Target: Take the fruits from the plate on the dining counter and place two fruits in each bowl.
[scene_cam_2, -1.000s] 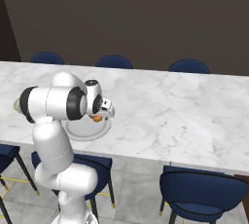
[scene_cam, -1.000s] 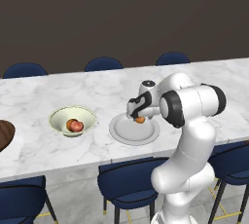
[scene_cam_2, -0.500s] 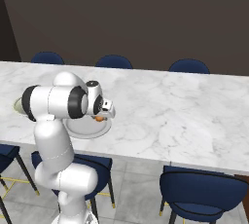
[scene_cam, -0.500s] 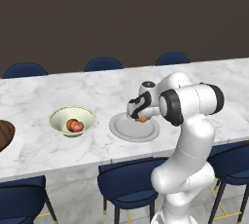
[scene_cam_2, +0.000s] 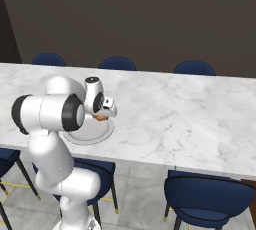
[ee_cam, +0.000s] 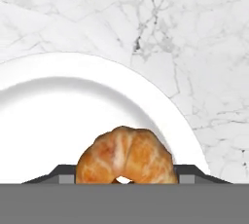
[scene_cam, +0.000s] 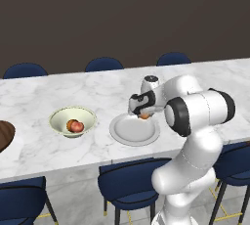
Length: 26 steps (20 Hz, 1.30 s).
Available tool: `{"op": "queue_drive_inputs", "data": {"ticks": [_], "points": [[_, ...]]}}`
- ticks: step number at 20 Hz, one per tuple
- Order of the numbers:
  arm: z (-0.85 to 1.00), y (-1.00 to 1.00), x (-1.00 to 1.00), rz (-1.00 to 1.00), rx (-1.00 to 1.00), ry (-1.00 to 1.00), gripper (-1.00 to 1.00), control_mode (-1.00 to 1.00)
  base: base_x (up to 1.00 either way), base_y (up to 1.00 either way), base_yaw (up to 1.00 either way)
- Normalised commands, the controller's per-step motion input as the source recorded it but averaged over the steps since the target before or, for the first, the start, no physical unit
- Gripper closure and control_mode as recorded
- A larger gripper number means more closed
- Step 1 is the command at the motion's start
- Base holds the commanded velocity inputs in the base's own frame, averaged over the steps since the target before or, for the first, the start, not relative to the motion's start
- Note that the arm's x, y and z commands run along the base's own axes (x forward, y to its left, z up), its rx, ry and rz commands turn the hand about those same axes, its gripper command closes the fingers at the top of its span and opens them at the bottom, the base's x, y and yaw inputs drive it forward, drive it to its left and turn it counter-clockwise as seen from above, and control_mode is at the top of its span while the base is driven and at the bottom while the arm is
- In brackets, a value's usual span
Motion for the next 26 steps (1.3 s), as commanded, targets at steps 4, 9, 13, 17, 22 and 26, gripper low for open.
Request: {"op": "queue_drive_inputs", "data": {"ticks": [4,9,13,17,22,26], "points": [[0.99,-0.01,-0.34,-0.04,0.0,0.0,1.0,-1.0,0.0,0.0,0.0],[0.96,-0.03,-0.44,-0.02,0.0,-0.01,1.0,-1.0,0.0,0.0,0.0],[0.81,-0.08,-0.51,-0.01,0.0,-0.01,1.0,-1.0,0.0,0.0,0.0],[0.61,-0.27,-0.67,0.0,0.0,-0.02,1.0,-1.0,0.0,0.0,0.0],[0.3,-0.28,-0.6,0.0,0.0,-0.07,1.0,-1.0,0.0,0.0,0.0],[0.16,-0.07,-0.17,0.0,0.0,-0.07,1.0,-1.0,0.0,0.0,0.0]]}}
